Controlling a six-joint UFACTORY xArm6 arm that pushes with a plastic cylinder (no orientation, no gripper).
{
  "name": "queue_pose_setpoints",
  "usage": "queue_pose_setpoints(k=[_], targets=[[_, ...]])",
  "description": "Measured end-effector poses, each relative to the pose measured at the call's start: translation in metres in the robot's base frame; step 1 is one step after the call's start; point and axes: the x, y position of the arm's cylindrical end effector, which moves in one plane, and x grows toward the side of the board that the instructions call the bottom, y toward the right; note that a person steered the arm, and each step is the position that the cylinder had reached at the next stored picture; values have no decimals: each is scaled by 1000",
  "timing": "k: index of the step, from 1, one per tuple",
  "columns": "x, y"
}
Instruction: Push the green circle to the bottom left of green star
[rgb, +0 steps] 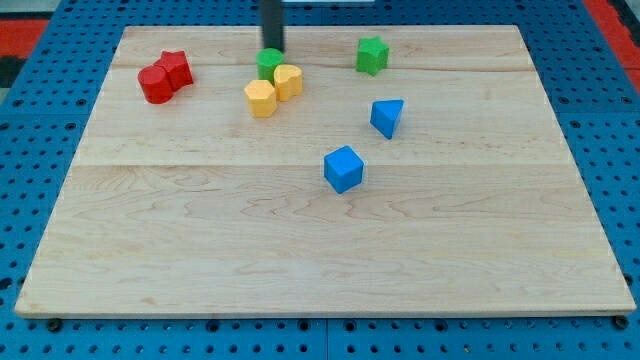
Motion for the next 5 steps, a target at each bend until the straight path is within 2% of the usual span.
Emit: queue_pose_setpoints(k=[1,2,3,4,5], targets=[[4,-52],[26,-56],[43,-22],[43,21],[43,38]])
